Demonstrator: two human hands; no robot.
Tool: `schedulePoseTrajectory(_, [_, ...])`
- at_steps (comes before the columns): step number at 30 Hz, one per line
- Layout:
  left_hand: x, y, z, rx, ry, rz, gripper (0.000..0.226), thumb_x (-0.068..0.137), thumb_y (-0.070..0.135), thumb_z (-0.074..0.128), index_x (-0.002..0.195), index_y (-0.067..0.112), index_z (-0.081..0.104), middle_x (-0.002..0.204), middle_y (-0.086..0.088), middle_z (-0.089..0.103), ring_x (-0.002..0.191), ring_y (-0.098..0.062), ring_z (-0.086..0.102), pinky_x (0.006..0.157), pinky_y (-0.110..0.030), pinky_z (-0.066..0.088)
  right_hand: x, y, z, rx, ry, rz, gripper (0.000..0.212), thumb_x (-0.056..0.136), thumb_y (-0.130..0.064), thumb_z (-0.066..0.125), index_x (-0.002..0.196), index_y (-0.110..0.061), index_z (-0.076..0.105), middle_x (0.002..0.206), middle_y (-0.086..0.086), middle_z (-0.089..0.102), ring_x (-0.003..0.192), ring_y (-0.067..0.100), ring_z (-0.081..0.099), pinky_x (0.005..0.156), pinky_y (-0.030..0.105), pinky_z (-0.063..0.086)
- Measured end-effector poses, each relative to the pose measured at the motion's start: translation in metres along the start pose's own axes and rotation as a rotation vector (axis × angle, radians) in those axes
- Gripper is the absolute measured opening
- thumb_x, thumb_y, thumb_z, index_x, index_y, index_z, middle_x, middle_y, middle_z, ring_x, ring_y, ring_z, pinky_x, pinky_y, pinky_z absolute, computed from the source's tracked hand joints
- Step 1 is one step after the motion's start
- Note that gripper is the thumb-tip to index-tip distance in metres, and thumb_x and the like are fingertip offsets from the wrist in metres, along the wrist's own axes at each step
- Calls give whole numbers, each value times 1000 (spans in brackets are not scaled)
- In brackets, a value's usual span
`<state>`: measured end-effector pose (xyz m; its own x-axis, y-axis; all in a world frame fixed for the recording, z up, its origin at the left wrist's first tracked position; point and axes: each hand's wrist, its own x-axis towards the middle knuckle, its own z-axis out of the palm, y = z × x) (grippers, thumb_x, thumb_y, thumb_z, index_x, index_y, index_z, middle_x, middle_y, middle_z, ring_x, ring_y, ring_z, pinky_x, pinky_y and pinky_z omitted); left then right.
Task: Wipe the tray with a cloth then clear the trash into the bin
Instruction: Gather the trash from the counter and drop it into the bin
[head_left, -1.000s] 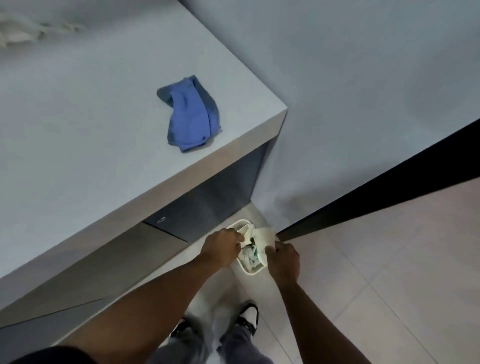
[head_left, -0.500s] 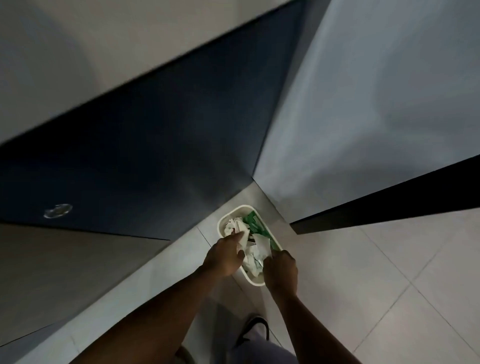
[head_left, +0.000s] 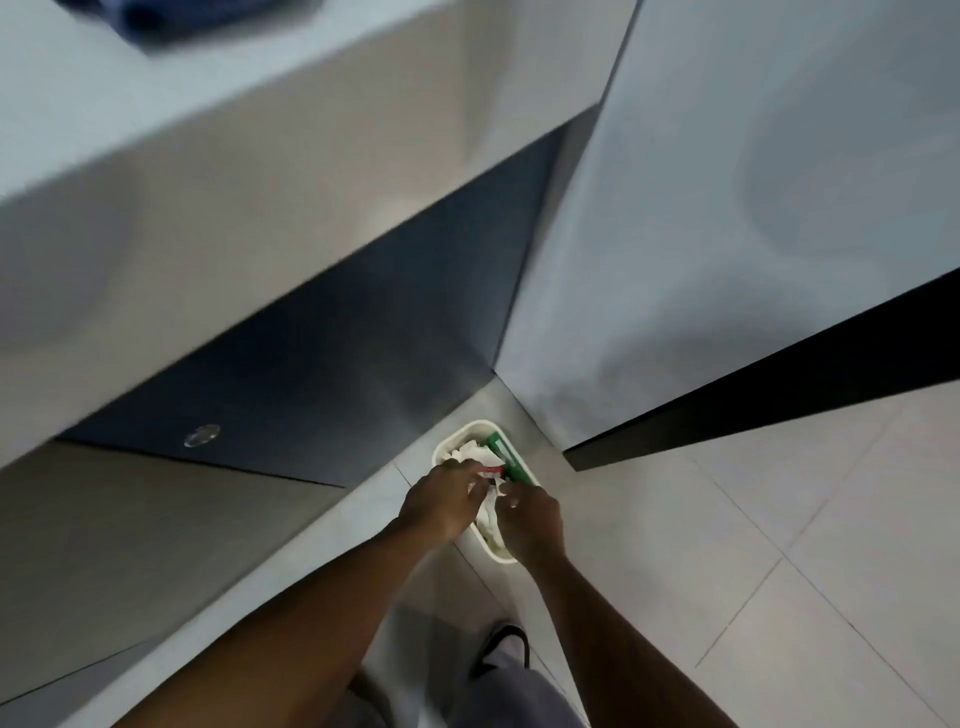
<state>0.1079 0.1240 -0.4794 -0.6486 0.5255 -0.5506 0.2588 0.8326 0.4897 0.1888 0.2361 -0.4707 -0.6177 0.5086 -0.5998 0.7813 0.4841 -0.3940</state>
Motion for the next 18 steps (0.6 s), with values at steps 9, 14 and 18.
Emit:
schedulePoseTrajectory(9, [-96, 112, -152, -51, 122, 57, 34, 107, 26, 36, 135, 12, 50, 121, -8, 63, 110, -25, 64, 86, -16, 46, -99, -110, -142, 276, 190, -170, 29, 100, -23, 43, 99, -13, 71, 94, 2, 73, 83, 15, 65, 71, 21, 42])
schedulePoseTrajectory(14, [-170, 181, -249, -279, 217, 168, 40, 109, 38, 28, 117, 18, 61, 110, -5, 69, 99, -19, 67, 94, -37, 53, -165, -172, -227, 440, 314, -287, 24, 100, -28, 46, 106, -22, 68, 99, -3, 72, 88, 14, 67, 84, 32, 55])
schedulePoseTrajectory(18, [-216, 196, -323, -294, 409, 369, 35, 110, 26, 28, 116, 11, 59, 110, -4, 67, 99, -15, 62, 92, -30, 46, -197, -231, -281, 312, 364, -492, 24, 99, -27, 45, 108, -22, 67, 101, -2, 70, 90, 16, 64, 79, 29, 51])
